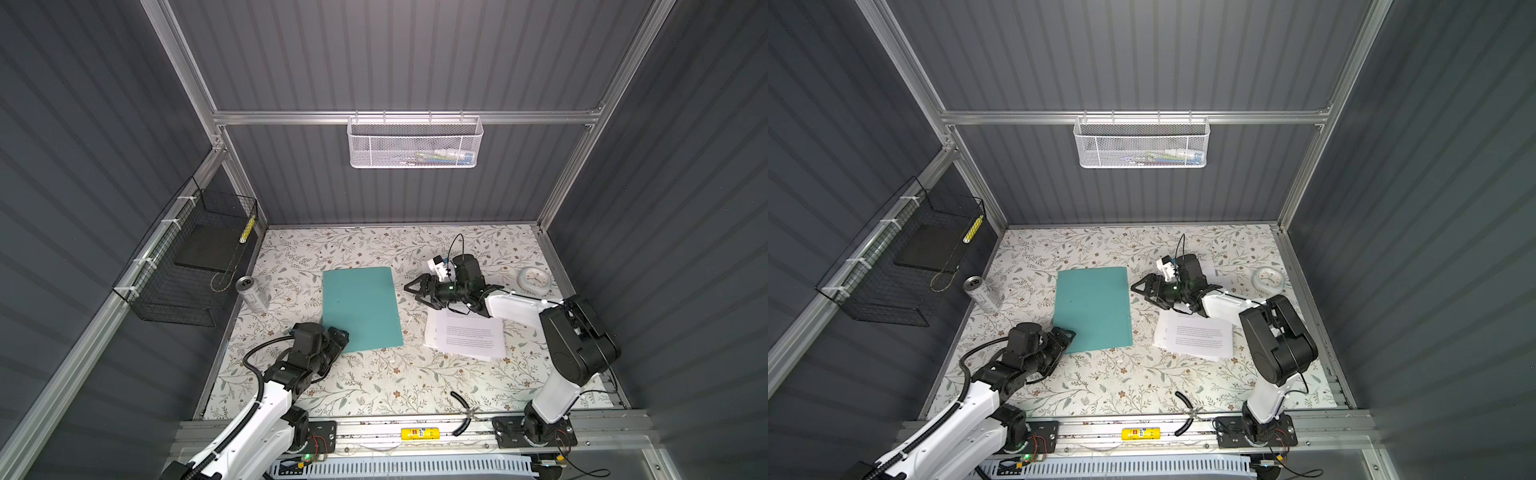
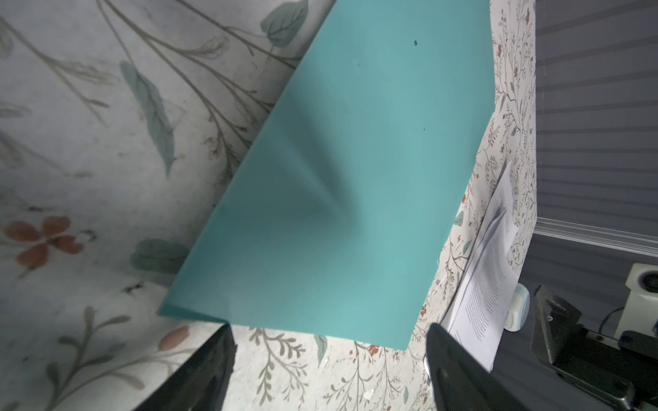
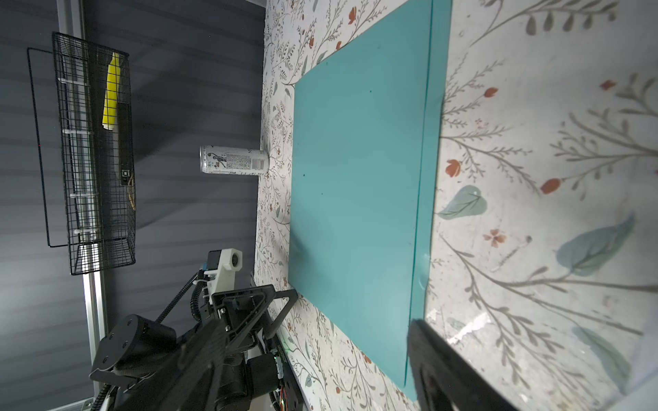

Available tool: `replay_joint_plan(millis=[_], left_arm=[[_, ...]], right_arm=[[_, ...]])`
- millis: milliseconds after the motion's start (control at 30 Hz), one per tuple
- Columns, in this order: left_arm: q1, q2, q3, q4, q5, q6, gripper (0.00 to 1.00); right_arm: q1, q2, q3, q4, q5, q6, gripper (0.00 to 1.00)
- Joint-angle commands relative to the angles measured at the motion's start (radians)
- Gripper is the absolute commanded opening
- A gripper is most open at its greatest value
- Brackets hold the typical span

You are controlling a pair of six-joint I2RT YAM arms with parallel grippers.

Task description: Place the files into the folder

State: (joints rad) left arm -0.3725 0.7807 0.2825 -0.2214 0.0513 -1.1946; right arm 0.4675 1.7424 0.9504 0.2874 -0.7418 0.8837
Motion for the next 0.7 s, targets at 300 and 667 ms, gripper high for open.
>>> replay_joint_plan(millis=[300,667], left_arm=[[-0.019,0.124,-0.054,0.205,-0.018,-0.039,0.83],[-0.039,-0.040,-0.037,0.016,-0.019,-0.018,0.83]], right_arm=[[0.009,0.021,0.014,0.041,-0.016,0.024,0.81],[0.010,0.036,0.020,0.058,-0.024,0.044,0.81]])
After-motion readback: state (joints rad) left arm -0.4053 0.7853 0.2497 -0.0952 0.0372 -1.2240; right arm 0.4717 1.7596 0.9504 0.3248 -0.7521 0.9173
